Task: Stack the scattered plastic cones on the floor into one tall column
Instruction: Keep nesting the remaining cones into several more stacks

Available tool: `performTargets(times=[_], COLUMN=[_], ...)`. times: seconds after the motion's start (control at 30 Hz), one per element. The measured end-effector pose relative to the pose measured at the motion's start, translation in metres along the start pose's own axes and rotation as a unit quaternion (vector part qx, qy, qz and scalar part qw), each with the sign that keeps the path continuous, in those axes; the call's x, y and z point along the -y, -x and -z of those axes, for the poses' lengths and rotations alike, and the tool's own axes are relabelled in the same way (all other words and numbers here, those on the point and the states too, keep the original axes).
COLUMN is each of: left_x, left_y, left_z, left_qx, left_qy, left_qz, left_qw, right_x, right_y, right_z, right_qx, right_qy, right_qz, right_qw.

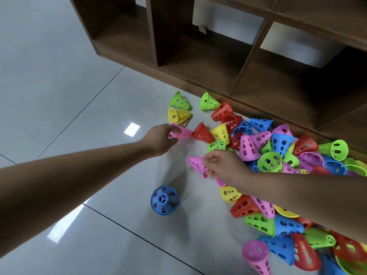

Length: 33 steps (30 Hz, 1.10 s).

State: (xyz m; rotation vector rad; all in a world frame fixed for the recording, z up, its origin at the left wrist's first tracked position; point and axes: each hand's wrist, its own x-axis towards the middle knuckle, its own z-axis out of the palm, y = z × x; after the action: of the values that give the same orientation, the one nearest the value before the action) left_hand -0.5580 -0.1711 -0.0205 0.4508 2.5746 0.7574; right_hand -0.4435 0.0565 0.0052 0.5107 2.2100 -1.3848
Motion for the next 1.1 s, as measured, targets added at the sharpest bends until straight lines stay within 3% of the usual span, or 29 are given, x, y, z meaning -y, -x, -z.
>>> performTargets(times=[0.13, 0.27, 0.4, 0.57, 0.73, 0.87, 1.0, 1.1], left_x=[0.000, 0.010, 0.023, 0.024, 0.010, 0.008, 0.010, 0.017], left_y=[0.010, 0.040, 0.078, 0.107, 0.125, 0.135, 0.143, 0.145], left_z=[0.010, 0.023, 0.035, 0.047, 0.055, 0.055, 0.041, 0.029], left_qx=[-0.079, -0.108, -0.084, -0.045, 0.046, 0.131, 0.157, 0.149], left_qy=[0.051, 0.167, 0.318, 0.476, 0.557, 0.512, 0.455, 0.379], left_qz=[0.008, 0.052, 0.094, 0.116, 0.075, 0.028, 0.036, 0.033], left_qw=[0.996, 0.979, 0.940, 0.871, 0.826, 0.848, 0.876, 0.913], right_x=[0.012, 0.032, 0.026, 0.011, 0.012, 0.008, 0.001, -0.001], right_y=[0.018, 0.037, 0.057, 0.065, 0.053, 0.037, 0.027, 0.015], right_z=[0.002, 0.000, -0.013, -0.034, -0.050, -0.058, -0.057, -0.043], right_qx=[-0.002, 0.053, 0.121, 0.182, 0.175, 0.162, 0.154, 0.090], right_qy=[-0.026, -0.156, -0.230, -0.163, -0.111, -0.099, -0.062, 0.057], right_qz=[0.024, 0.032, 0.014, 0.027, 0.024, 0.029, 0.029, 0.063], right_qw=[0.999, 0.986, 0.965, 0.969, 0.978, 0.981, 0.986, 0.992])
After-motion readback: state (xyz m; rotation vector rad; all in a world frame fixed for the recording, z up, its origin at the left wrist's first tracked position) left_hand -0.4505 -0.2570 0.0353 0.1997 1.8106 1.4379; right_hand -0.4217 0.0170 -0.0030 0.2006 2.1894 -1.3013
